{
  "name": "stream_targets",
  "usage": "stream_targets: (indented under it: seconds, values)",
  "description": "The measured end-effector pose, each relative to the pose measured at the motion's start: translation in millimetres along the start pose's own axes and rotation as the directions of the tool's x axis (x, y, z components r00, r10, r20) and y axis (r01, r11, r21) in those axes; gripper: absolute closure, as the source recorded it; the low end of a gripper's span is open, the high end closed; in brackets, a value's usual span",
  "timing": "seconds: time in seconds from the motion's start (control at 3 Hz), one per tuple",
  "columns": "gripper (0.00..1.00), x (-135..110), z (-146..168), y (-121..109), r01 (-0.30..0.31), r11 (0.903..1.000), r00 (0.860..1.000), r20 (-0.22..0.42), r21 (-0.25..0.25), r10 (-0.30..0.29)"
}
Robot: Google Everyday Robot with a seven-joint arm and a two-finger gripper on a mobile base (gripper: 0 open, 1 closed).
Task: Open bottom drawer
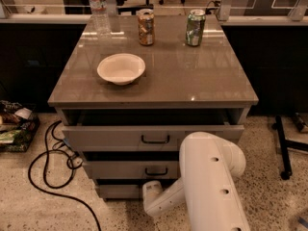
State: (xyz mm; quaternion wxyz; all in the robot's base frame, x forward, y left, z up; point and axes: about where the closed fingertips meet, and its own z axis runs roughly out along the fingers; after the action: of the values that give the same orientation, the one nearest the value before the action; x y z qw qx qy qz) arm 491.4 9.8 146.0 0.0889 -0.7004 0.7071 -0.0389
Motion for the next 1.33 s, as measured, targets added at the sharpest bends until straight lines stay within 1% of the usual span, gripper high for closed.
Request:
stream_targets:
  seconds: [0.33,0.67,1.33]
  values:
    - [0.83,0.3,0.6,0.9,0.0,1.0,1.0,0.0,-0.001,0.0]
    - [1.0,0.0,-2.8,-1.1,0.0,1.0,1.0,-0.001,-0.002,0.0]
    - [1.0,-5.5,-9.0,8.4,0.012,0.9999,1.0,-0.008,-0.002,-0.012]
